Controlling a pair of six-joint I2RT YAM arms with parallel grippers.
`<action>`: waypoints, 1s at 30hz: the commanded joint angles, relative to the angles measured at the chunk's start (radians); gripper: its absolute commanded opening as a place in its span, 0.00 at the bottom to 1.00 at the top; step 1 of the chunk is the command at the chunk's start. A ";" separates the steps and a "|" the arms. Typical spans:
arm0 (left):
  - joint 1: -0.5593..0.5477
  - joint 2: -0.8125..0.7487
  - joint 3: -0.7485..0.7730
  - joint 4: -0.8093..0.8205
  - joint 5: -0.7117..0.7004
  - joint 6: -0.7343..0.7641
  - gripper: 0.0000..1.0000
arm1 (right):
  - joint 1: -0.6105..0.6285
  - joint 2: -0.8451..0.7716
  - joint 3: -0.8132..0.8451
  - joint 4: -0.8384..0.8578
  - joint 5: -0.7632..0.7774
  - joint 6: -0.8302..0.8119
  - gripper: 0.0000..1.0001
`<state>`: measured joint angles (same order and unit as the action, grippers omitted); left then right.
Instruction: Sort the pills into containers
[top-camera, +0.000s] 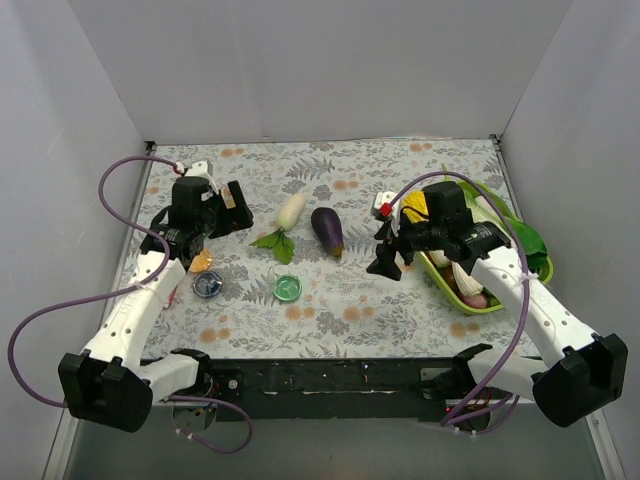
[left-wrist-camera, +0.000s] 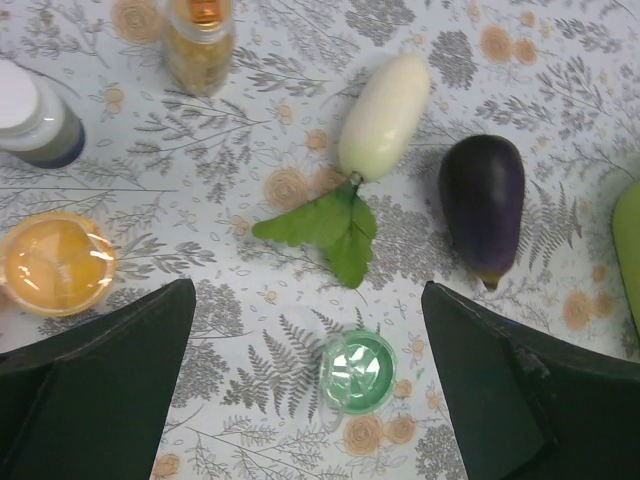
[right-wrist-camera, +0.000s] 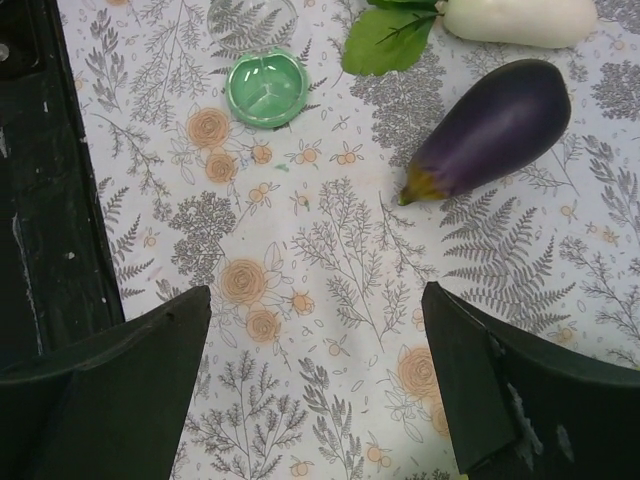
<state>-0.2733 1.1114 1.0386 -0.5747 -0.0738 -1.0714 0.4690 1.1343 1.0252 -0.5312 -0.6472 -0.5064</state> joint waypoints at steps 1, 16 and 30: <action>0.139 0.007 0.028 0.018 0.072 0.044 0.98 | -0.006 -0.010 -0.037 0.027 -0.080 0.002 0.93; 0.348 0.027 -0.006 0.058 0.107 0.057 0.98 | -0.009 -0.039 -0.252 0.261 -0.111 0.002 0.97; 0.430 0.240 0.066 0.096 0.086 0.044 0.98 | -0.030 -0.096 -0.356 0.312 -0.186 -0.024 0.97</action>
<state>0.1452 1.2987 1.0435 -0.4942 0.0566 -1.0340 0.4480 1.0641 0.6930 -0.2768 -0.7860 -0.5171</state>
